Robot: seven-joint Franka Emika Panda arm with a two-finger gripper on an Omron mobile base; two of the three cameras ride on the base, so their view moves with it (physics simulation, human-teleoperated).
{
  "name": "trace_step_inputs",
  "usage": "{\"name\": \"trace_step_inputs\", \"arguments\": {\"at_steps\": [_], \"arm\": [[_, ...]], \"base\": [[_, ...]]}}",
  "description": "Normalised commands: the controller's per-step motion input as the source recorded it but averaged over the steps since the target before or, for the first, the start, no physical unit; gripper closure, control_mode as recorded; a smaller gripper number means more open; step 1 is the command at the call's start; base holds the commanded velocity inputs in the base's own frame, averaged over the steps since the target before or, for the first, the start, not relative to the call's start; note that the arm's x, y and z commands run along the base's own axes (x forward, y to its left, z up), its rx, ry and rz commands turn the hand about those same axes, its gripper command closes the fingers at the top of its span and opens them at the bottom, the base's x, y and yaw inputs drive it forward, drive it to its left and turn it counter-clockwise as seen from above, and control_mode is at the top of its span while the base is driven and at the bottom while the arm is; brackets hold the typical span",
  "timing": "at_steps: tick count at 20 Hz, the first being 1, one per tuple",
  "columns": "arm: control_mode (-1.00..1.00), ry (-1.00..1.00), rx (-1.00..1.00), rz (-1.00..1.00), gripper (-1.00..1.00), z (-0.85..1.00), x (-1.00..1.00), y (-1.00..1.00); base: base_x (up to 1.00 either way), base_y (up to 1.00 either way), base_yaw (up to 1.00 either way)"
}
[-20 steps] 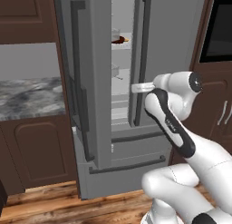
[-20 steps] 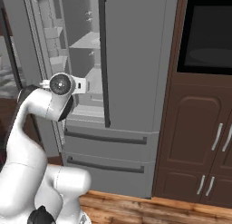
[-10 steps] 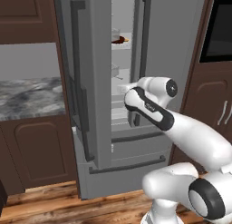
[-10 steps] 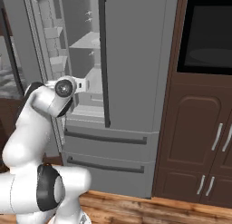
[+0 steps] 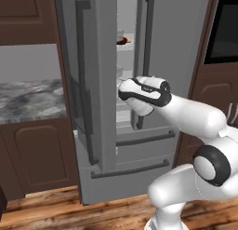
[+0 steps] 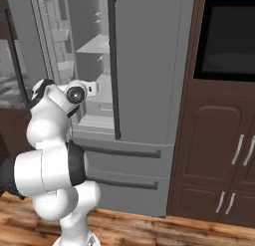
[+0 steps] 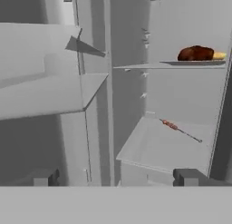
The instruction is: Retrieve the steak from the fridge and place it on the saucepan with marinade on the stove.
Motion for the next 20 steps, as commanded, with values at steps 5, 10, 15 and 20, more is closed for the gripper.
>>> {"name": "trace_step_inputs", "arguments": {"at_steps": [5,10,15,20], "arm": [[-1.00,-0.07,-0.15,0.14,-1.00,-0.62,0.06,0.98],[-1.00,-0.07,-0.19,0.15,-1.00,-0.92,-0.19,1.00],[-1.00,-0.02,-0.18,0.10,-1.00,-0.94,-0.50,1.00],[-1.00,0.00,-0.15,0.02,-1.00,-0.66,-0.33,1.00]], "base": [[0.00,0.00,0.00],[0.00,0.00,0.00],[0.00,0.00,0.00],[0.00,0.00,0.00]]}}
